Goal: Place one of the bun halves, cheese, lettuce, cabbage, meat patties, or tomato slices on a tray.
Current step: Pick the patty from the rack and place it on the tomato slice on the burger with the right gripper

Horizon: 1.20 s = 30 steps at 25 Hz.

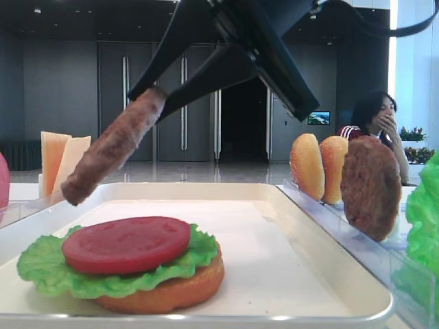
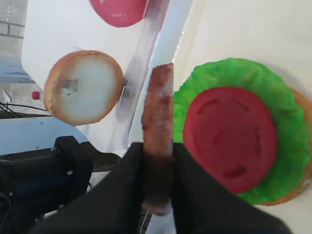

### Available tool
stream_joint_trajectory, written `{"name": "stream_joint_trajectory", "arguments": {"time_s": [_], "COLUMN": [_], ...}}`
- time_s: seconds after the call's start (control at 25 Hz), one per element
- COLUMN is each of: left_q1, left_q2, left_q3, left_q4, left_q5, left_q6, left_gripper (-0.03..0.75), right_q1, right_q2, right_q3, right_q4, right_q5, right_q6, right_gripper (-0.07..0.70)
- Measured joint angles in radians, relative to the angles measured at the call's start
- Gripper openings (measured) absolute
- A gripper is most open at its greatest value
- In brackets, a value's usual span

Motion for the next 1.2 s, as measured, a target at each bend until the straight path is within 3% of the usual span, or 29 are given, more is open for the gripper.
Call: {"name": "stream_joint_trajectory", "arguments": {"time_s": [0.12, 0.52, 1.2], "left_q1": [0.0, 0.0, 0.0], "left_q2": [0.0, 0.0, 0.0], "left_q3": [0.0, 0.0, 0.0], "left_q4": [0.0, 0.0, 0.0], "left_q5": [0.0, 0.0, 0.0], "left_q6": [0.0, 0.0, 0.0], "left_gripper": [0.58, 0.58, 0.58], "right_q1": [0.0, -0.01, -0.01], "right_q2": [0.0, 0.052, 0.067], "right_q3": [0.019, 0.021, 0.022], "right_q4": [0.021, 0.09, 0.094], "right_q5": [-0.024, -0.023, -0.009], "right_q6": [-0.03, -0.086, -0.085], "right_gripper": [0.145, 0.144, 0.144]}}
